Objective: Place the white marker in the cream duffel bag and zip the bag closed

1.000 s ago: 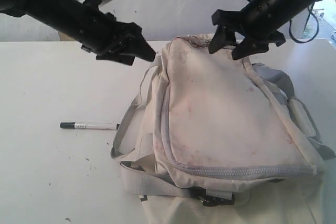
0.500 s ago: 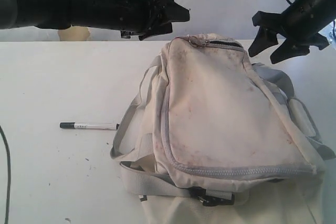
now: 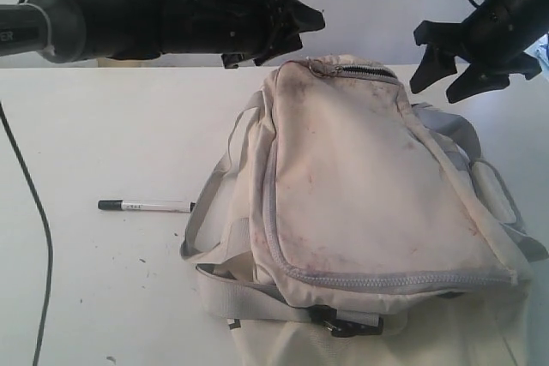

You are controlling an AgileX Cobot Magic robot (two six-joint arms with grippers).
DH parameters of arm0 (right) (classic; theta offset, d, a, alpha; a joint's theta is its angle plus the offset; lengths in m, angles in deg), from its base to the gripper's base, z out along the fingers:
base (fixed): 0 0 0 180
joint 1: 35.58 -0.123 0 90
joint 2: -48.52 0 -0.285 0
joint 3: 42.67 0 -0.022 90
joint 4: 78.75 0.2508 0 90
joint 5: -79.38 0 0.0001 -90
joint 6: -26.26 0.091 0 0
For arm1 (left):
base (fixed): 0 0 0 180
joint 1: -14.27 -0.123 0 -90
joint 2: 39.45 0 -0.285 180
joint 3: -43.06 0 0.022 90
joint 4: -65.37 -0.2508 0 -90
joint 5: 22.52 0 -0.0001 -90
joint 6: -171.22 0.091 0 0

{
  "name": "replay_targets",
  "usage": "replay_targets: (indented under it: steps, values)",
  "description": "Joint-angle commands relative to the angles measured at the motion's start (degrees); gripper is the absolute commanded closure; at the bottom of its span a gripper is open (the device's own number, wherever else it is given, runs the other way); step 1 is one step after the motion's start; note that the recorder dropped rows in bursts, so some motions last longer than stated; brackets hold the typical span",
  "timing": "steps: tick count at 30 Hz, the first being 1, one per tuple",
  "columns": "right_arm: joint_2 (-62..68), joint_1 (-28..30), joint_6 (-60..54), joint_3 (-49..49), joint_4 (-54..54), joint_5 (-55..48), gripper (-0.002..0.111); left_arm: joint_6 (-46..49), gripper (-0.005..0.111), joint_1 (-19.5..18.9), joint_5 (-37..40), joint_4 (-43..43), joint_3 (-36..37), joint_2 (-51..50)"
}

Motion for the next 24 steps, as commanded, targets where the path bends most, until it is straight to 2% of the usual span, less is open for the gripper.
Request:
replay_targets:
  steps: [1, 7, 15, 18, 20, 24]
  values:
    - [-0.35, 0.21, 0.23, -0.45, -1.38, 0.45, 0.054, -0.2, 0.058, 2.28, -7.73, -1.43, -0.44, -0.98]
    - [0.41, 0.21, 0.32, -0.45, -1.52, 0.45, 0.054, 0.16, 0.06, 4.2, -16.07, -2.13, -0.44, -1.31]
    - [1.35, 0.21, 0.32, -0.45, -1.52, 0.83, 0.054, -0.32, 0.06, 4.46, -13.7, -1.57, -1.61, -3.34]
    - [1.38, 0.21, 0.32, -0.45, -1.42, 0.83, 0.054, -2.5, 0.064, 4.46, -12.91, -2.96, -3.92, -4.12]
    - [1.38, 0.21, 0.32, -0.45, -1.42, 0.83, 0.054, -7.28, 0.068, 4.46, -12.67, -8.5, -5.5, -5.08]
    - [1.38, 0.21, 0.32, -0.45, -1.42, 0.53, 0.054, -20.46, 0.073, 4.46, -12.78, -25.12, -8.09, -5.7]
